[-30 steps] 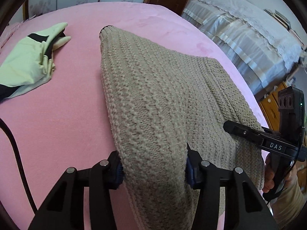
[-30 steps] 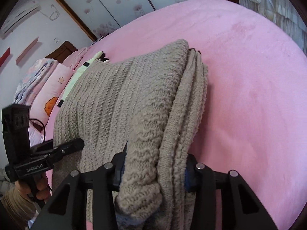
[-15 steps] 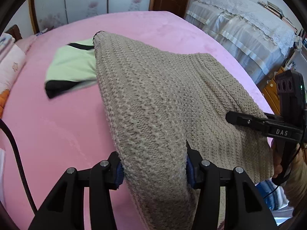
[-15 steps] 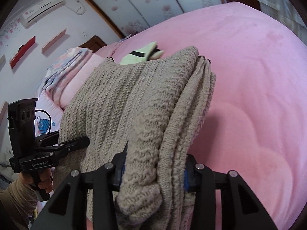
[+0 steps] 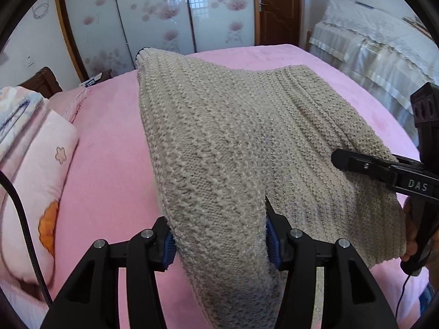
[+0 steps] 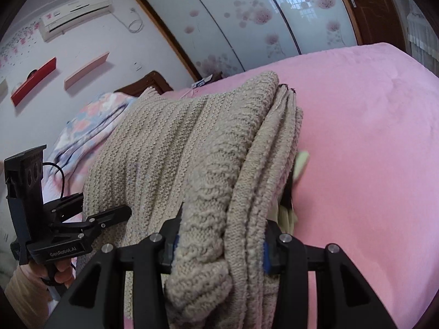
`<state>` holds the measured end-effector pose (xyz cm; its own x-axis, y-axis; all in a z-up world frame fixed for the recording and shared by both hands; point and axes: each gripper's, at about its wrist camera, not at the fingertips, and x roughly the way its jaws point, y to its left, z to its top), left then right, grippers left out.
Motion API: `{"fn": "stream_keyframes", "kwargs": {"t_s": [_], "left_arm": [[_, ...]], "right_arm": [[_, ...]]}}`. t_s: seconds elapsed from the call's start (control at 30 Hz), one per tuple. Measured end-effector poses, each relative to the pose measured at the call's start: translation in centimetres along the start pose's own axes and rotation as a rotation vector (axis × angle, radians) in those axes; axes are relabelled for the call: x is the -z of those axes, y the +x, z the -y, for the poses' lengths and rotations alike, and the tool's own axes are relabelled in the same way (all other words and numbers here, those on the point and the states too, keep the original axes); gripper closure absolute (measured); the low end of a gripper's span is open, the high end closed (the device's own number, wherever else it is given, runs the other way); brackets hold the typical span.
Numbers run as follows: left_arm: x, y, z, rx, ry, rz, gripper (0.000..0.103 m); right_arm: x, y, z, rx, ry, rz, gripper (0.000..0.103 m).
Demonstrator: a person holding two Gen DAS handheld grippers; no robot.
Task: Fold large clothes
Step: 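Lift the cardigan with both tools and carry it onto the green garment, then lower the cardigan onto the green garment stack and open both tools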
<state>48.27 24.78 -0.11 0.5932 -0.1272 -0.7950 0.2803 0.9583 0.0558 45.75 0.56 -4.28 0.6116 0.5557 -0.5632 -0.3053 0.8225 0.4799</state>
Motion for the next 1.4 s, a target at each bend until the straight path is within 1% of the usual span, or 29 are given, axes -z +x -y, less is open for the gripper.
{"fn": "stream_keyframes", "kwargs": {"t_s": [0.03, 0.07, 0.1, 0.13, 0.17, 0.2, 0.27, 0.33, 0.37, 0.4, 0.43, 0.47, 0.57, 0.6, 0.63, 0.67, 0.7, 0.73, 0.77, 0.8, 0.9, 0.97, 1.07, 1.2, 1.23, 1.27, 1.33, 1.4], "left_arm": [[-1.3, 2.3, -1.5, -0.009, -0.003, -0.004, 0.052], [-2.4, 4.3, -2.2, -0.020, -0.011, -0.012, 0.051], [-3.0, 5.7, -2.7, -0.028, -0.018, -0.019, 0.051], [-3.9, 8.2, -3.9, -0.039, -0.029, -0.029, 0.050], [-4.7, 9.9, -3.7, -0.047, -0.043, -0.035, 0.049], [-5.0, 12.5, -4.7, -0.059, -0.071, -0.045, 0.049], [-4.7, 16.4, -6.1, -0.087, -0.110, -0.066, 0.046], [-3.6, 20.3, -6.4, -0.139, -0.139, -0.099, 0.042], [-3.1, 21.1, -6.4, -0.154, -0.146, -0.088, 0.034], [-2.2, 22.0, -6.6, -0.190, -0.148, -0.046, 0.022], [-1.8, 22.4, -6.6, -0.196, -0.150, -0.016, 0.019], [-1.5, 22.7, -6.6, -0.181, -0.158, 0.000, 0.017], [-0.7, 22.9, -7.2, -0.140, -0.192, 0.014, 0.016], [-0.4, 22.7, -7.5, -0.145, -0.198, 0.012, 0.014], [-0.5, 22.5, -7.4, -0.151, -0.200, 0.010, 0.014], [-0.6, 22.3, -7.2, -0.157, -0.200, 0.009, 0.014], [-0.8, 22.2, -7.2, -0.165, -0.203, 0.006, 0.013], [-0.8, 21.9, -7.0, -0.169, -0.204, 0.001, 0.013], [-0.8, 21.4, -6.7, -0.179, -0.204, -0.006, 0.013], [-0.4, 20.9, -7.1, -0.184, -0.203, -0.010, 0.013], [0.4, 18.3, -6.2, -0.206, -0.189, -0.033, 0.013], [0.9, 16.4, -5.7, -0.204, -0.186, -0.044, 0.013], [1.2, 12.5, -4.3, -0.194, -0.194, -0.044, 0.013], [1.9, 5.0, -1.7, -0.178, -0.233, -0.024, 0.013], [2.2, 2.3, -0.6, -0.165, -0.245, -0.026, 0.013], [2.4, 0.3, 0.2, -0.156, -0.244, -0.021, 0.013], [2.7, -4.0, 2.2, -0.163, -0.229, -0.004, 0.013], [3.1, -7.4, 4.0, -0.175, -0.211, 0.014, 0.013]], "right_arm": [[-1.0, 2.1, 0.4, 0.008, 0.007, 0.008, 0.061], [-1.6, 3.7, 0.8, 0.009, 0.022, 0.010, 0.061], [-2.3, 5.6, 1.4, 0.009, 0.032, 0.010, 0.061], [-2.9, 7.7, 2.0, 0.018, 0.039, 0.009, 0.061], [-3.2, 9.0, 2.4, 0.021, 0.045, 0.006, 0.061], [-3.6, 10.8, 3.0, 0.025, 0.049, 0.002, 0.061], [-3.7, 13.9, 4.4, 0.042, 0.062, -0.019, 0.061], [-3.3, 17.2, 5.7, 0.085, 0.039, -0.073, 0.061], [-2.7, 18.3, 6.4, 0.113, 0.020, -0.097, 0.060], [-2.0, 19.6, 7.2, 0.130, -0.003, -0.113, 0.059], [-1.6, 20.0, 7.6, 0.140, -0.020, -0.111, 0.057], [-1.4, 20.3, 8.1, 0.141, -0.032, -0.104, 0.055], [-0.4, 20.2, 9.5, 0.097, -0.020, -0.092, 0.049], [-0.4, 20.0, 9.5, 0.091, -0.015, -0.093, 0.048], [-0.4, 19.8, 9.2, 0.105, -0.021, -0.096, 0.046], [-0.6, 19.7, 8.9, 0.127, -0.029, -0.096, 0.041], [-0.5, 18.8, 8.5, 0.162, -0.044, -0.095, 0.037], [-0.6, 18.2, 7.9, 0.189, -0.060, -0.093, 0.035], [-0.8, 17.6, 7.4, 0.203, -0.069, -0.092, 0.034], [-0.9, 16.8, 7.1, 0.204, -0.069, -0.091, 0.034], [-1.2, 14.1, 6.5, 0.172, -0.047, -0.089, 0.034], [-1.7, 12.3, 5.5, 0.173, -0.046, -0.090, 0.034], [-1.6, 8.6, 4.3, 0.162, -0.030, -0.108, 0.034], [-0.6, 1.7, 2.3, 0.110, -0.007, -0.119, 0.034], [-0.3, -0.3, 1.6, 0.106, -0.007, -0.119, 0.034], [0.0, -2.7, 0.8, 0.104, -0.012, -0.121, 0.034], [0.4, -6.2, -0.4, 0.112, -0.015, -0.119, 0.034], [1.1, -10.3, -1.7, 0.133, -0.023, -0.116, 0.034]]}}
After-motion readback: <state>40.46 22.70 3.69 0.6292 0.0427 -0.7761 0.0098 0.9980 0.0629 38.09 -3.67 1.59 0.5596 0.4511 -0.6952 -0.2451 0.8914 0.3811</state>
